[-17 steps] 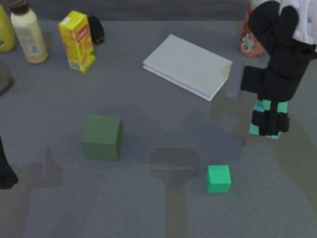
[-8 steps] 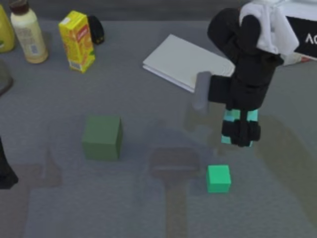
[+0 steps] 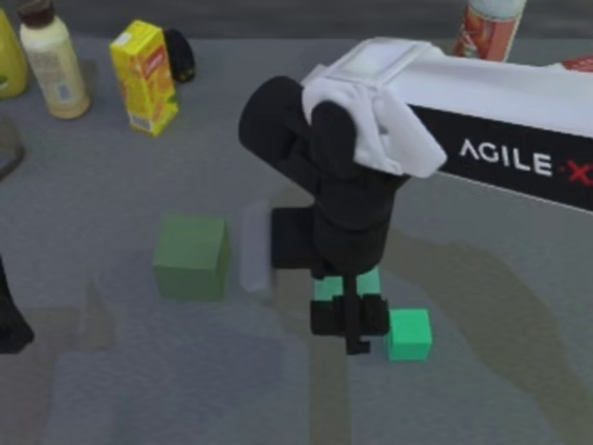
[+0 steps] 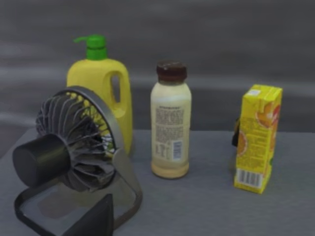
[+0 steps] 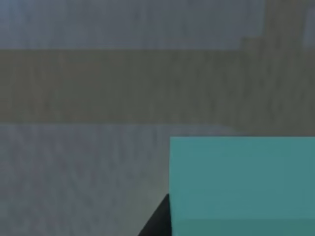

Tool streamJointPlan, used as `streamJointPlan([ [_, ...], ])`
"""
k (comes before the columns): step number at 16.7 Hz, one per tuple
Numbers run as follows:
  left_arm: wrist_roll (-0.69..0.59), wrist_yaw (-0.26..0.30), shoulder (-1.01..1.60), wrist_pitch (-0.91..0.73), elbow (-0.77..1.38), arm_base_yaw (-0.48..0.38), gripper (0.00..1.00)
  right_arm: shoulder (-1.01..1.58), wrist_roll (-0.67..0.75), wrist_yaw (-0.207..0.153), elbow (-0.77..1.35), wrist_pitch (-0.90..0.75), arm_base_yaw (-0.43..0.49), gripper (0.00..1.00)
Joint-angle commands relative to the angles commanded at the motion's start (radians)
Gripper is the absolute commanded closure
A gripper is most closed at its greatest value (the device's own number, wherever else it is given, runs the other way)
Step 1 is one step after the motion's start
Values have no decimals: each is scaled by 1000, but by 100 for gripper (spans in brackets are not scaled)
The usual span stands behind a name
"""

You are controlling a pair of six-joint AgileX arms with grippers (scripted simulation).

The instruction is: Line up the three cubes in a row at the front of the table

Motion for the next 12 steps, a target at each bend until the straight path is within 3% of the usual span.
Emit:
streamJointPlan([
  [6,0,0,0,0,0,0,0,6,2,-1,-17,18,-3,100],
  [12,0,0,0,0,0,0,0,61,3,1,-161,228,0,100],
])
